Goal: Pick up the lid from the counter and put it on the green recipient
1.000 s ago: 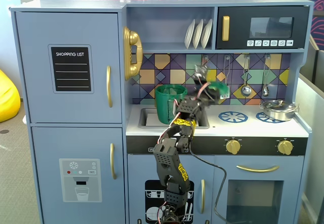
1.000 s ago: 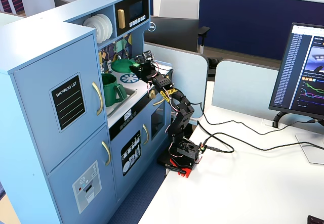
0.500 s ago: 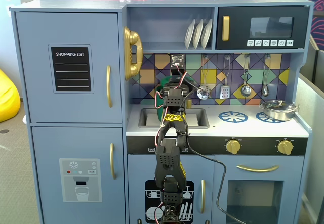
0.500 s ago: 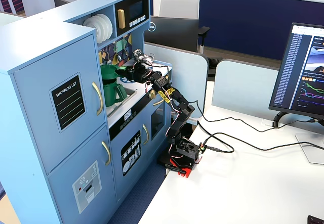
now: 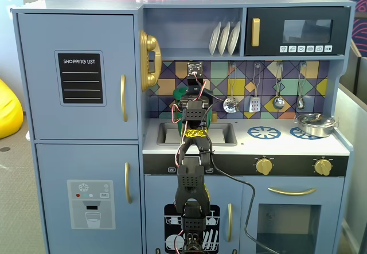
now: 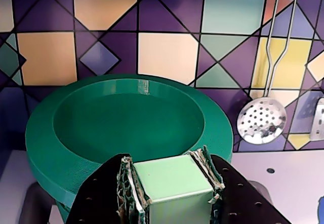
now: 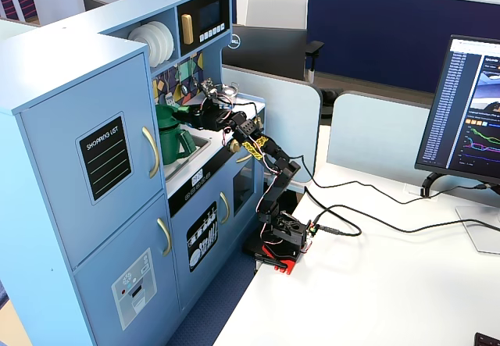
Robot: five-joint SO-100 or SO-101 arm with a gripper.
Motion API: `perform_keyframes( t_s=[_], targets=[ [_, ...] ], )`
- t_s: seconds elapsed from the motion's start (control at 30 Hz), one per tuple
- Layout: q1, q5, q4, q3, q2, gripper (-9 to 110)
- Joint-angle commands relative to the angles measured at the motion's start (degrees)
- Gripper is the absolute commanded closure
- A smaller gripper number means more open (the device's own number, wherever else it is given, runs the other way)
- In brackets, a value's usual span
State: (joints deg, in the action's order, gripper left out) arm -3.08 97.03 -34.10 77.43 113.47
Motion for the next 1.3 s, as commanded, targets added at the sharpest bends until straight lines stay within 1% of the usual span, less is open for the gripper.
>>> perform_keyframes(
  t_s=[0.0,0.87,0.9,1.0,1.07,1.17,1.27],
  targets=[
    [0.18,0.79,1.49,-5.27,-0.62,102],
    [-2.11,3.52,0.62,2.64,2.9,102],
    [-2.2,3.34,0.62,3.43,3.52,100],
    [-2.29,-3.43,1.85,5.19,5.36,80],
    [-2.55,-4.57,2.37,5.27,5.8,72],
    [-3.52,-5.62,3.08,0.7,4.22,64],
    [-4.57,-4.48,1.41,-6.77,2.02,65]
  ],
)
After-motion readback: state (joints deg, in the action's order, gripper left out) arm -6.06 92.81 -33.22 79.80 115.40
